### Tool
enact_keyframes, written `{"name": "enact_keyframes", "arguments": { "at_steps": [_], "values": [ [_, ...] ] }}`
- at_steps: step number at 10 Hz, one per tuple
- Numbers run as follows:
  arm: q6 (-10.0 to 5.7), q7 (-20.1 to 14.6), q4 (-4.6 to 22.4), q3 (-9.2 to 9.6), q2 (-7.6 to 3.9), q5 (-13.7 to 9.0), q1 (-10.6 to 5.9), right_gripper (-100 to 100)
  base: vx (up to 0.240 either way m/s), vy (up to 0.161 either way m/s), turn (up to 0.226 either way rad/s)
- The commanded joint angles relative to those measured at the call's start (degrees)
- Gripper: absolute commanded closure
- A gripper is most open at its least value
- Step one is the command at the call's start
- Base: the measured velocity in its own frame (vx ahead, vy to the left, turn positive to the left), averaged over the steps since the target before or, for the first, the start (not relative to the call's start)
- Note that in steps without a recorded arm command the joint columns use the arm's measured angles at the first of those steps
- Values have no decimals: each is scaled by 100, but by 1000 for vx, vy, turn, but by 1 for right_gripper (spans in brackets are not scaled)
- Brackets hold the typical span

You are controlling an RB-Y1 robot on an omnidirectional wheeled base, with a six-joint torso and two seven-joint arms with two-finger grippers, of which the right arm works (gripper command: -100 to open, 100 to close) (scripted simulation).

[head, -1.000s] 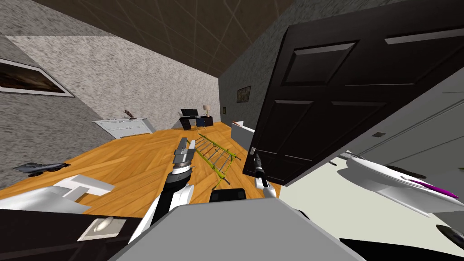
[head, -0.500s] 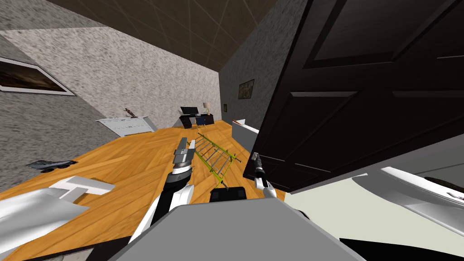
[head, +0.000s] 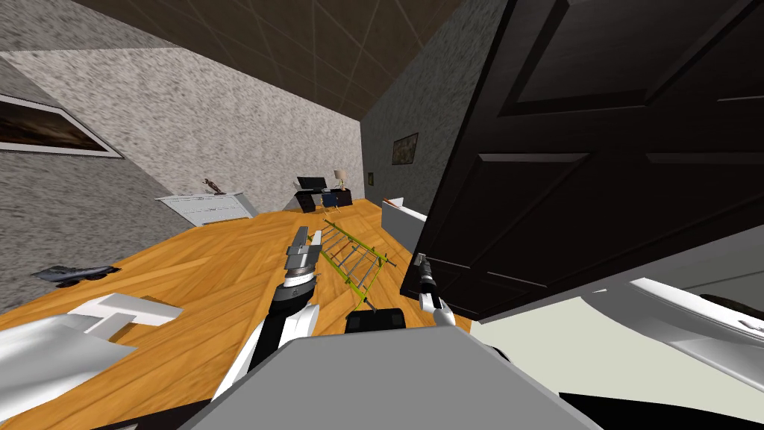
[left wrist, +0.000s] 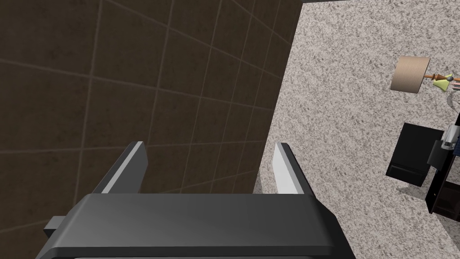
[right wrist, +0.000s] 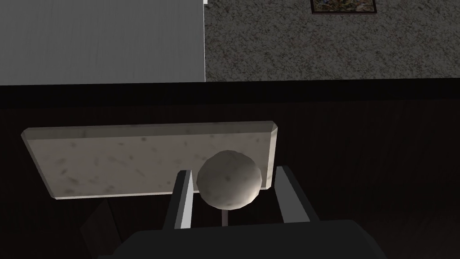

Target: Push the door open

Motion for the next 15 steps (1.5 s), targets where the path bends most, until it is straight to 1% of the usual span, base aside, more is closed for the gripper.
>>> {"name": "enact_keyframes", "arguments": {
  "at_steps": [1,5,6,15],
  "values": [
    [1,0,0,0,0,0,0,100,0,0,0],
    [1,0,0,0,0,0,0,100,0,0,0],
    [20,27,11,-72,-12,-42,9,100,31,-14,45],
    [29,53,14,-144,-27,-84,10,100,29,-3,5]
  ]
}}
